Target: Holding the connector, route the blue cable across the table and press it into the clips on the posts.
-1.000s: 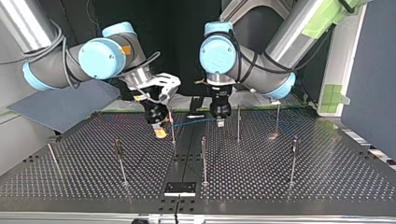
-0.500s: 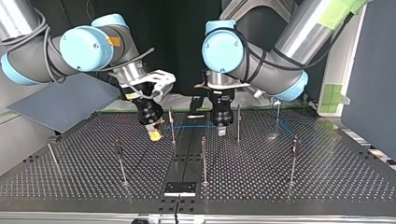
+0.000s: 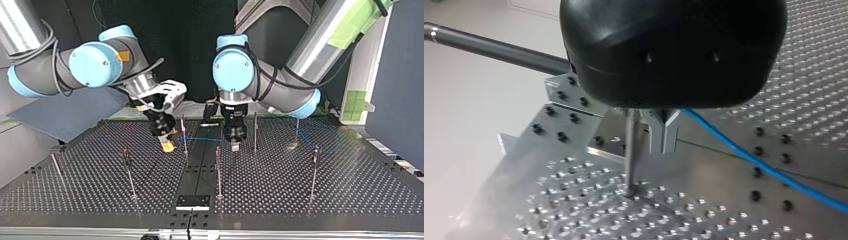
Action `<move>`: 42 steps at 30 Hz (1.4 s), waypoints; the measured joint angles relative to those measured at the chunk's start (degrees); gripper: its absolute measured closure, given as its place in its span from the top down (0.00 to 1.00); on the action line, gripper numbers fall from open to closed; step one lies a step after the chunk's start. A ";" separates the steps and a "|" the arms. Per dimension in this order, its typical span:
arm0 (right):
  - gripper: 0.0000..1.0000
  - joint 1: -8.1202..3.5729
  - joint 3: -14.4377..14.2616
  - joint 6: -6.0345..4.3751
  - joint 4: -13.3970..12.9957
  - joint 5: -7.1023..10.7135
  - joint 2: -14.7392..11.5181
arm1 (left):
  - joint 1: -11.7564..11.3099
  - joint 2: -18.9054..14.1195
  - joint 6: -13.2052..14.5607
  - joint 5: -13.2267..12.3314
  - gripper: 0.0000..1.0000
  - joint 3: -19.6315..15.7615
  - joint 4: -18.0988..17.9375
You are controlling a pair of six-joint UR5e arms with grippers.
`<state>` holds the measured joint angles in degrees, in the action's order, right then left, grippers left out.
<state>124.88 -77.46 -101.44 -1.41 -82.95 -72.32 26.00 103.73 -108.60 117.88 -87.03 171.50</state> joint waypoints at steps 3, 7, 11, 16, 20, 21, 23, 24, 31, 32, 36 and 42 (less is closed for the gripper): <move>0.00 -0.16 0.58 0.00 0.04 0.52 0.07 | -0.06 0.34 -0.05 -0.03 0.00 1.10 0.19; 0.00 -0.31 1.34 -0.08 0.12 0.94 0.16 | -0.27 1.23 -0.06 -0.12 0.00 1.76 0.29; 0.00 -0.75 1.70 -0.15 0.12 1.11 0.41 | -0.67 2.37 0.05 -0.12 0.00 2.24 0.14; 0.00 -1.40 2.27 -0.16 0.08 1.94 1.09 | -1.04 3.06 0.22 0.36 0.00 3.65 0.23; 0.00 -1.66 2.70 -0.03 0.08 2.25 1.29 | -1.39 2.66 0.18 1.21 0.00 4.40 0.30; 0.00 -1.70 2.75 0.00 0.08 2.28 1.30 | -1.42 2.59 0.18 1.28 0.00 4.45 0.35; 0.00 -1.76 2.82 0.08 0.08 2.32 1.32 | -1.41 2.53 0.19 1.41 0.00 4.50 0.70; 0.00 -1.78 2.84 0.11 0.09 2.33 1.32 | -1.36 2.50 0.21 1.45 0.00 4.50 0.90; 0.00 -1.71 2.87 0.22 0.23 2.35 1.35 | -0.56 2.25 0.33 2.09 0.00 4.47 2.06; 0.00 -1.65 2.87 0.23 0.25 2.35 1.34 | -0.36 2.14 0.35 2.19 0.00 4.43 2.29; 0.00 -1.33 2.87 0.32 0.35 2.35 1.34 | 0.31 1.72 0.39 2.97 0.00 4.30 3.12; 0.00 -0.97 2.86 0.56 0.47 2.35 1.33 | 0.52 1.24 1.24 3.38 0.00 4.32 4.35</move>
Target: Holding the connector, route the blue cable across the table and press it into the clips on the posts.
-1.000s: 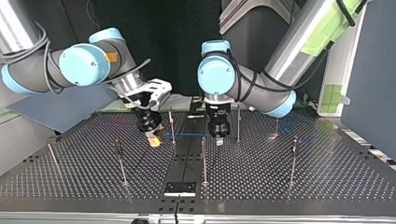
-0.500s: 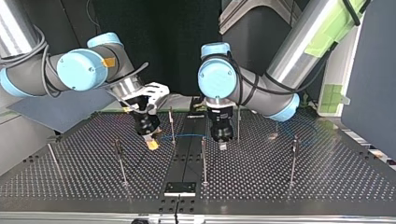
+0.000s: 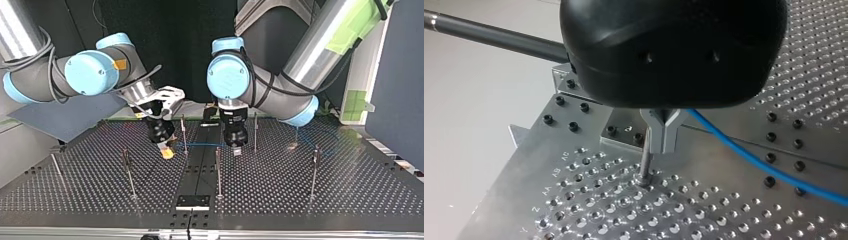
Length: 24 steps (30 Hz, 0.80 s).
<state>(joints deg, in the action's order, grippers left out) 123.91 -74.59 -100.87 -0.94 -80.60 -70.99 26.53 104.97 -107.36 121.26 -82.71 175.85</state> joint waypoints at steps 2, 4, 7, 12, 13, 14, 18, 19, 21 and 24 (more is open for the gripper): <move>0.00 -0.16 0.00 0.02 -0.04 0.00 -0.03 | -0.21 0.30 0.38 -0.53 0.00 0.01 0.09; 0.00 -0.31 0.00 0.04 -0.12 0.00 -0.02 | -0.41 0.63 0.65 -0.88 0.00 0.11 0.00; 0.00 -0.48 0.13 0.06 -0.18 0.24 0.01 | -0.71 1.09 1.03 -1.06 0.00 0.66 -0.20; 0.00 -0.65 0.85 0.36 -0.21 0.84 0.06 | -1.06 1.71 1.34 -1.12 0.00 2.44 -0.05; 0.00 -0.72 1.03 0.41 -0.21 0.91 0.08 | -1.10 1.86 1.39 -1.15 0.00 2.82 0.07; 0.00 -0.77 1.15 0.44 -0.22 0.95 0.10 | -1.13 2.09 1.45 -1.20 0.00 3.39 0.24; 0.00 -1.20 1.44 0.42 -0.22 1.03 0.16 | -1.33 3.11 1.69 -1.35 0.00 5.15 0.78; 0.00 -1.37 1.47 0.38 -0.21 1.04 0.17 | -1.40 3.44 1.74 -1.41 0.00 5.47 0.88; 0.00 -1.62 1.48 0.34 -0.22 1.04 0.17 | -1.54 4.20 1.87 -1.56 0.00 5.93 1.01; 0.00 -1.98 1.48 0.27 -0.22 1.05 0.24 | -1.85 5.00 1.90 -1.65 0.00 6.24 0.95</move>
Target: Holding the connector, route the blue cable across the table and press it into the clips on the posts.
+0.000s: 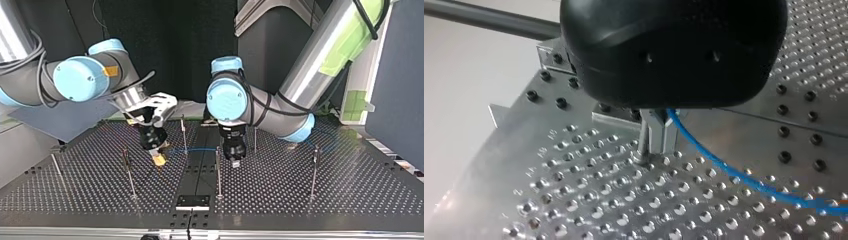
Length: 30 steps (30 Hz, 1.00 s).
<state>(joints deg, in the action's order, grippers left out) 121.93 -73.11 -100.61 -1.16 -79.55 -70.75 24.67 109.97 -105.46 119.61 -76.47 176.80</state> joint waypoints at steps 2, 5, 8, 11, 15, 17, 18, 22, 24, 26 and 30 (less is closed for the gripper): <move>0.00 -0.26 0.03 -0.05 0.00 0.00 0.07 | -0.28 0.37 -0.01 -0.09 0.00 0.12 -0.07; 0.00 -0.61 0.03 -0.10 0.00 -0.04 0.27 | -0.78 0.84 -0.05 -0.41 0.00 0.18 -0.11; 0.00 -0.86 0.02 -0.04 0.04 -0.05 0.78 | -1.30 1.15 -0.08 -0.79 0.00 0.18 -0.13; 0.00 -1.11 0.02 0.03 0.07 -0.05 1.27 | -1.69 1.31 -0.09 -1.03 0.00 0.19 -0.13; 0.00 -1.67 0.02 0.01 0.07 -0.07 1.49 | -2.10 1.53 -0.08 -1.65 0.00 0.21 -0.13; 0.00 -2.05 0.02 -0.04 0.08 -0.11 1.55 | -2.21 1.66 -0.01 -2.09 0.00 0.23 -0.13; 0.00 -2.23 0.02 -0.07 0.08 -0.12 1.58 | -2.23 1.72 0.03 -2.21 0.00 0.23 -0.13; 0.00 -3.02 0.02 -0.12 0.09 -0.17 1.68 | -2.29 1.94 0.14 -2.45 0.00 0.22 -0.13; 0.00 -3.29 0.01 -0.10 0.10 -0.18 1.68 | -2.30 2.06 0.16 -2.50 0.00 0.23 -0.13; 0.00 -3.50 0.02 -0.04 0.10 -0.17 1.69 | -2.31 2.24 0.17 -2.54 0.00 0.24 -0.13; 0.00 -3.68 0.02 0.10 0.14 -0.17 1.70 | -2.44 2.64 0.11 -2.64 0.00 0.33 -0.13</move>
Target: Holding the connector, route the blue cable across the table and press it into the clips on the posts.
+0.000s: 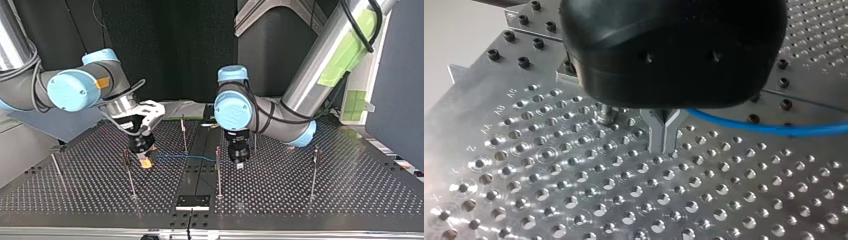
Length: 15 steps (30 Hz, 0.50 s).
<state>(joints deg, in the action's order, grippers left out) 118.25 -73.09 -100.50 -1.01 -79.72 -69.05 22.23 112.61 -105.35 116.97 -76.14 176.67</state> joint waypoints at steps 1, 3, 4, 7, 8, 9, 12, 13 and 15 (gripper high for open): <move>0.00 -0.03 0.00 0.05 -0.01 0.00 0.00 | -0.04 0.08 -0.02 -0.01 0.00 0.02 0.00; 0.00 -0.03 0.00 0.16 0.00 0.00 0.00 | -0.15 0.15 -0.10 0.03 0.00 0.02 0.00; 0.00 0.04 0.00 0.28 0.01 -0.01 0.00 | -0.21 0.10 -0.13 0.09 0.09 0.03 0.00; 0.00 0.25 0.00 0.50 0.03 0.00 0.00 | -0.42 -0.31 -0.20 0.46 0.24 0.03 0.00; 0.00 0.30 0.00 0.55 0.04 0.00 0.00 | -0.49 -0.55 -0.20 0.37 0.24 0.04 0.00; 0.00 0.35 -0.01 0.58 0.06 0.00 -0.01 | -0.54 -0.73 -0.19 0.20 0.24 0.04 0.00; 0.00 0.42 0.00 0.62 0.10 0.00 -0.05 | -0.65 -1.13 -0.33 -0.55 0.24 0.05 0.17; 0.00 0.45 0.00 0.63 0.11 0.00 -0.05 | -0.65 -1.19 -0.47 -0.69 0.24 0.05 0.33; 0.00 0.50 0.01 0.64 0.11 0.00 -0.07 | -0.66 -1.26 -0.98 -1.06 0.24 0.05 0.91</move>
<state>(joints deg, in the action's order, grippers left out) 118.74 -73.08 -99.87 -0.90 -79.72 -69.12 21.58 111.35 -106.33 115.91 -76.09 177.58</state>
